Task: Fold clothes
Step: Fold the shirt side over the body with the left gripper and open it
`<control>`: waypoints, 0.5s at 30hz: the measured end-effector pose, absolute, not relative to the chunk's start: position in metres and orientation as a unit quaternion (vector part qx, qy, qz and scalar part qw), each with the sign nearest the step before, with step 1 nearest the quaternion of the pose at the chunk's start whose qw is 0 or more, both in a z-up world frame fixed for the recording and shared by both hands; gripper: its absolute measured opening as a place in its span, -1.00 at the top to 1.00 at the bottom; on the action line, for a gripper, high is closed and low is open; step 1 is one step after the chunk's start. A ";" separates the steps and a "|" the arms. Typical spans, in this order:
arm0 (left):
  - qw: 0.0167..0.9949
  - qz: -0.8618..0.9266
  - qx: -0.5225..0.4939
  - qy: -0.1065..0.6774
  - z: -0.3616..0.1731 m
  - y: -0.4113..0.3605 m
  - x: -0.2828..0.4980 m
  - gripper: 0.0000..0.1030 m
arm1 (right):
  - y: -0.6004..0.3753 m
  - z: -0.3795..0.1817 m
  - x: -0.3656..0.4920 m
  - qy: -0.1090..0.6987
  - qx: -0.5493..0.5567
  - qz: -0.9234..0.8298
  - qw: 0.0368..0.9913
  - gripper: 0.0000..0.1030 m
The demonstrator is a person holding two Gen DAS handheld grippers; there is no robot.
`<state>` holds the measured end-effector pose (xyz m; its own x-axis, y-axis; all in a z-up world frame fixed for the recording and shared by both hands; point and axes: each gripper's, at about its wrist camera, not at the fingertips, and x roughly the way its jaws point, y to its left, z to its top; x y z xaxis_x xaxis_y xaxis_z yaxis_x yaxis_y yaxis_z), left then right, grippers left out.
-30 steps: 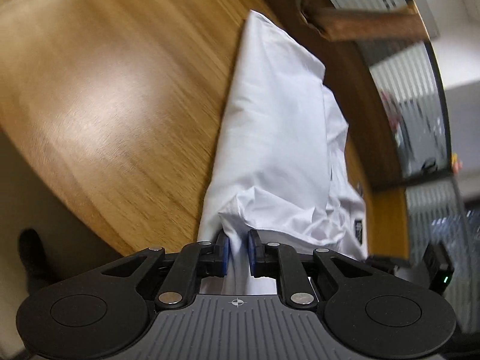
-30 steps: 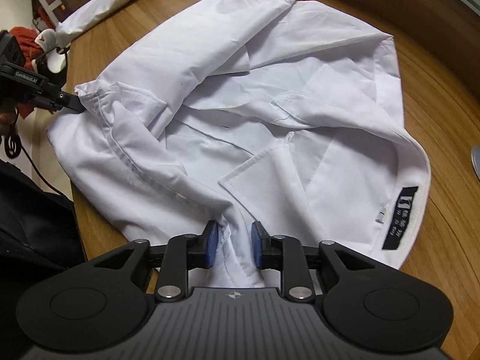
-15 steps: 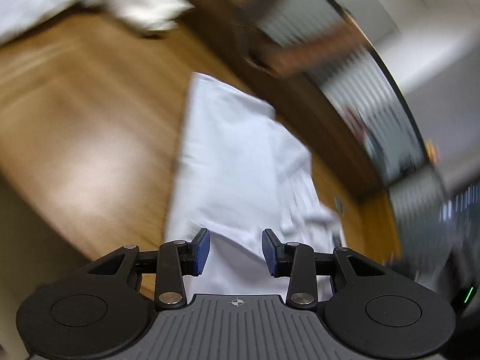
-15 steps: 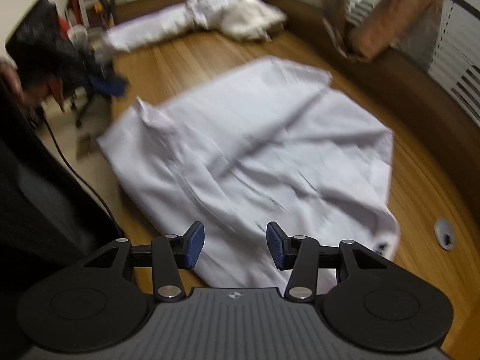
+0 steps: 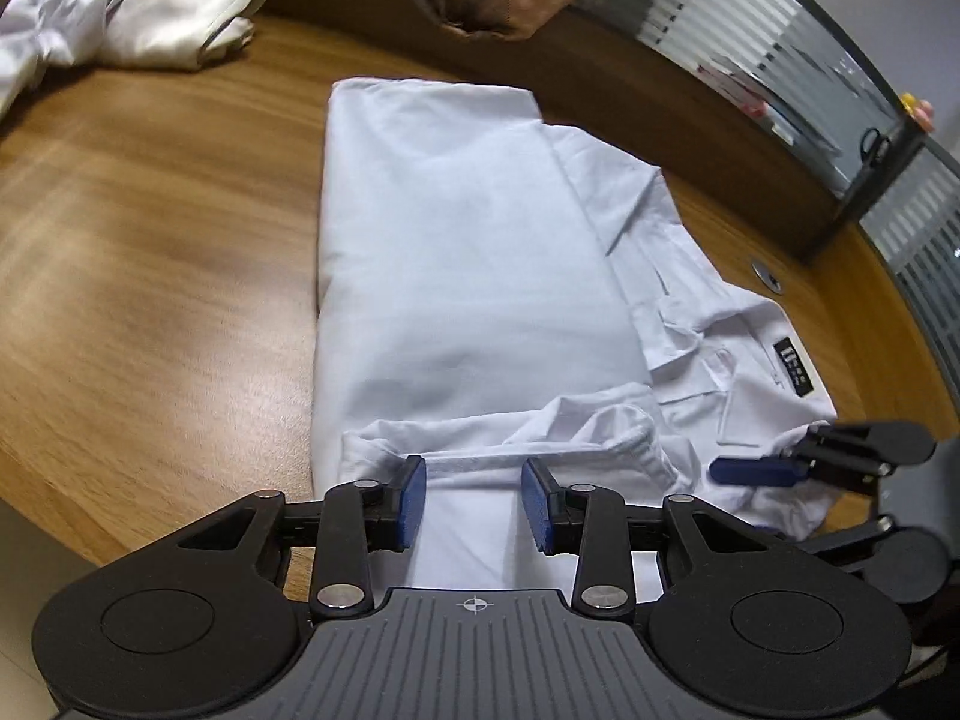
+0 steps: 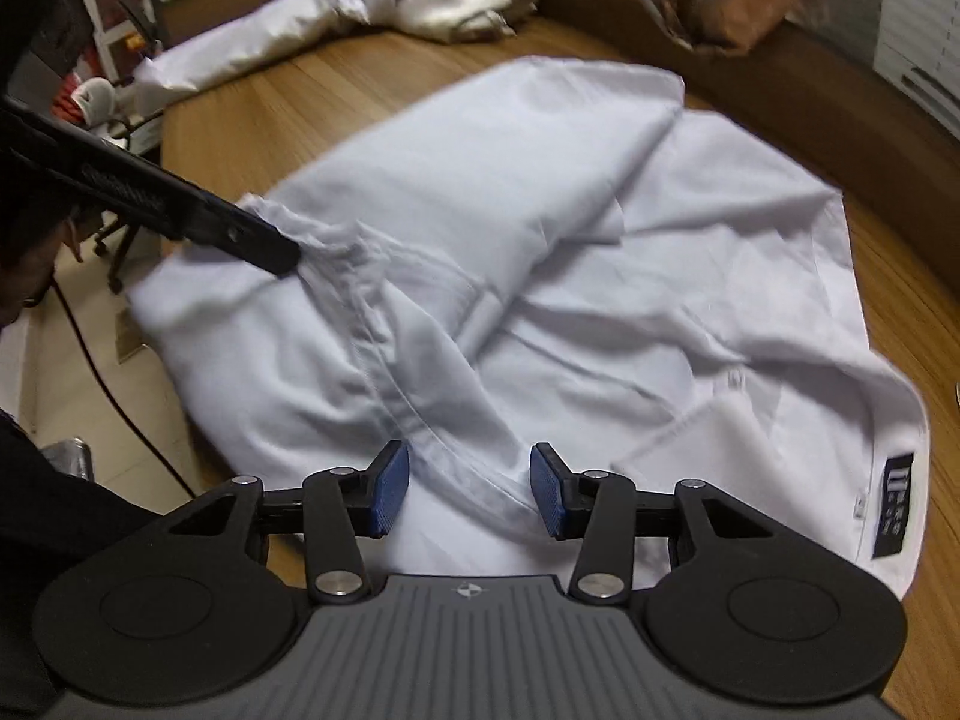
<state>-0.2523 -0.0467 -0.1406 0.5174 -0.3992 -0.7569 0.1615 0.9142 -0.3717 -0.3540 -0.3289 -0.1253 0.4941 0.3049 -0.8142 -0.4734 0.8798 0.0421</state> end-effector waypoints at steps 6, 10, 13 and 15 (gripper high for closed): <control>0.862 -0.160 -0.133 0.463 -0.122 -0.046 -0.250 0.19 | -0.339 -0.108 -0.358 0.447 -0.074 0.215 0.865 0.03; 0.867 -0.206 -0.096 0.444 -0.105 -0.057 -0.256 0.12 | -0.371 -0.088 -0.374 0.429 -0.058 0.184 0.883 0.03; 0.856 -0.192 -0.078 0.473 -0.120 -0.062 -0.249 0.12 | -0.398 -0.094 -0.379 0.444 -0.051 0.165 0.879 0.03; 0.849 -0.182 -0.078 0.490 -0.132 -0.062 -0.244 0.15 | -0.410 -0.111 -0.379 0.465 -0.056 0.151 0.871 0.03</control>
